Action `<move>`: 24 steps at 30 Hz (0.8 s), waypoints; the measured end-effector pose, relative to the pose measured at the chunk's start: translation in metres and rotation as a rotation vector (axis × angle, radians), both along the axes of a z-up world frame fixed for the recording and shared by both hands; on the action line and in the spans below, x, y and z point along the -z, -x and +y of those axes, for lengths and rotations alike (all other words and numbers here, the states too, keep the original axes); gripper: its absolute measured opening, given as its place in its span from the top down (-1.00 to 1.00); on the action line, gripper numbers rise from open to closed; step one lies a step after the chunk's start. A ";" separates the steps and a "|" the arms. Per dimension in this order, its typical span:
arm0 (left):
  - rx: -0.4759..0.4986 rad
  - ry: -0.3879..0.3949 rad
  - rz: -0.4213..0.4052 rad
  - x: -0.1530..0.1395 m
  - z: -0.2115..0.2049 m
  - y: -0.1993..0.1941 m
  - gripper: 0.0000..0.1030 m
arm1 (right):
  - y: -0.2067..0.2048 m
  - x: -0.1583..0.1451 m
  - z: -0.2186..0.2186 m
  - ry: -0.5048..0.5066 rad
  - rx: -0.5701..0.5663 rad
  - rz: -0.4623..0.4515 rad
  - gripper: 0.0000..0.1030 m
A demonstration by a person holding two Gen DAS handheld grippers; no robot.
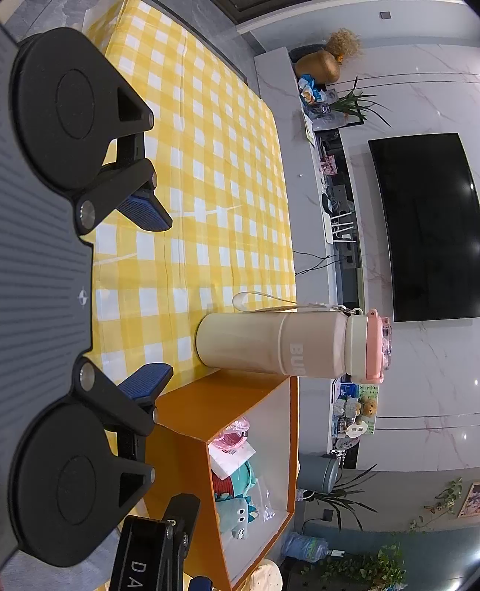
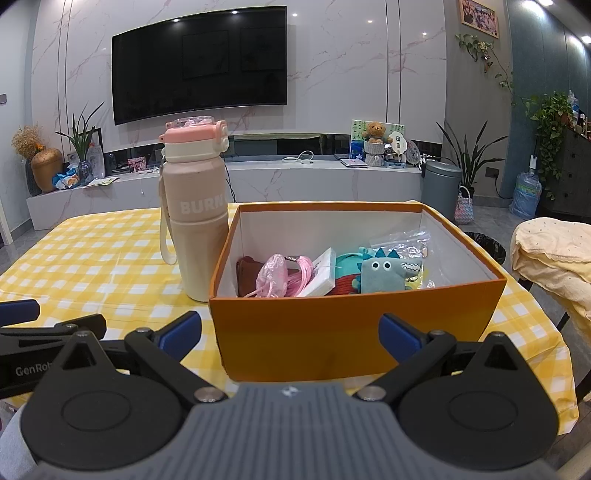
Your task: Organize soft objects
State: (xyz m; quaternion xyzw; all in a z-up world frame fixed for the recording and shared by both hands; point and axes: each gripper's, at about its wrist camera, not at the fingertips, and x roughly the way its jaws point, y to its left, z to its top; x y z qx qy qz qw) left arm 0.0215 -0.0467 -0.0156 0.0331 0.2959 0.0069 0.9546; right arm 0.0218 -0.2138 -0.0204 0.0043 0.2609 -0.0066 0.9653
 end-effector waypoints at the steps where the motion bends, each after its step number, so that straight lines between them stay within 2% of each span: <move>1: 0.000 0.001 0.001 0.000 0.001 0.001 -0.84 | 0.000 0.000 0.000 0.000 0.000 0.000 -0.94; 24: 0.007 -0.002 -0.002 0.000 0.000 0.001 -0.84 | 0.001 0.001 0.001 -0.003 0.000 0.004 -0.94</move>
